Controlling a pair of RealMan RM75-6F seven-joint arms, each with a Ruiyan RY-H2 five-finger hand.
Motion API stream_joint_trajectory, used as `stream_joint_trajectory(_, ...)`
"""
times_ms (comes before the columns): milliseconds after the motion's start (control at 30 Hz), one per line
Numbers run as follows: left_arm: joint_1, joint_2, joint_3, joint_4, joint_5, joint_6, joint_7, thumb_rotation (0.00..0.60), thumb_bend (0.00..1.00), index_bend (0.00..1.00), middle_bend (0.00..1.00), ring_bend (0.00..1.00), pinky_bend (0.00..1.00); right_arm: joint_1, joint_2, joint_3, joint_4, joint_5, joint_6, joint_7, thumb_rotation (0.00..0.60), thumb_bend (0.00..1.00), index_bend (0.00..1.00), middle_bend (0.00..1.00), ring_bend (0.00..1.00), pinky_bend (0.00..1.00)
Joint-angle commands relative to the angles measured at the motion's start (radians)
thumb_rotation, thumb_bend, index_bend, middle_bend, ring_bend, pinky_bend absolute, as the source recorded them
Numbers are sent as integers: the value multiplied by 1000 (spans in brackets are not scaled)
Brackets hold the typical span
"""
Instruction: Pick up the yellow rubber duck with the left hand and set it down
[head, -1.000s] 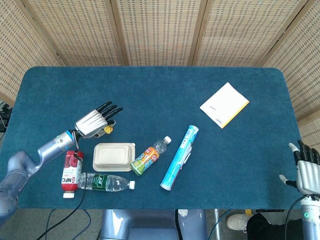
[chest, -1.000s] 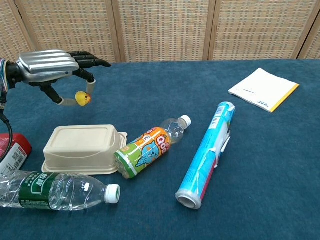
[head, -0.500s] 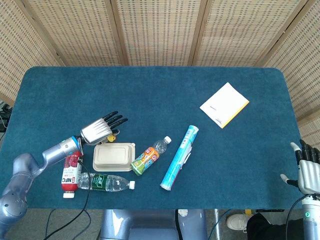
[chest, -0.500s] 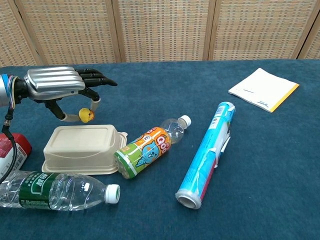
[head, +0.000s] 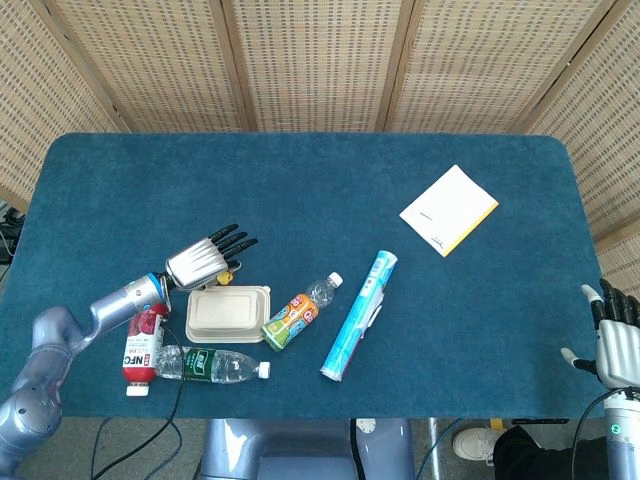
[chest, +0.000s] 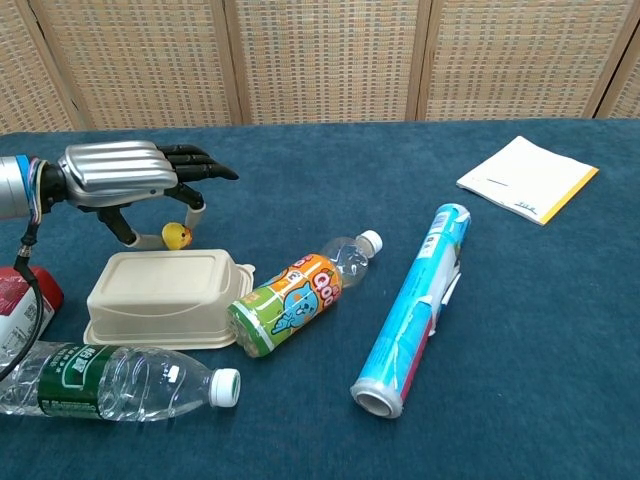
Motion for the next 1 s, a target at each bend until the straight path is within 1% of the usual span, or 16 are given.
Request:
stream_joint_trajectory(33, -6, -5, 1, 3, -3, -11, -2, 600, 338, 525, 0, 0, 0, 1, 0, 1, 0, 1, 0, 0, 600, 0, 105, 0, 0, 0)
stream_joint_trajectory(367, -14, -28, 11, 19, -12, -60, -11, 600, 334, 524, 0, 0, 0, 1, -3, 2, 7, 8, -5, -3, 600, 0, 105, 0, 0, 0)
stream_joint_trajectory(667, -17, -48, 16, 33, -19, -80, -17, 600, 333, 509, 0, 0, 0, 5, -7, 5, 11, 16, -9, -11, 600, 0, 105, 0, 0, 0)
stream_joint_trajectory(800, -17, -55, 18, 39, -21, -91, -18, 600, 331, 456, 0, 0, 0, 5, -9, 6, 12, 19, -10, -13, 600, 0, 105, 0, 0, 0)
stream_joint_trajectory(1000, -13, -63, 17, 47, -29, -104, -19, 600, 326, 348, 0, 0, 0, 6, -10, 6, 11, 22, -10, -18, 600, 0, 105, 0, 0, 0)
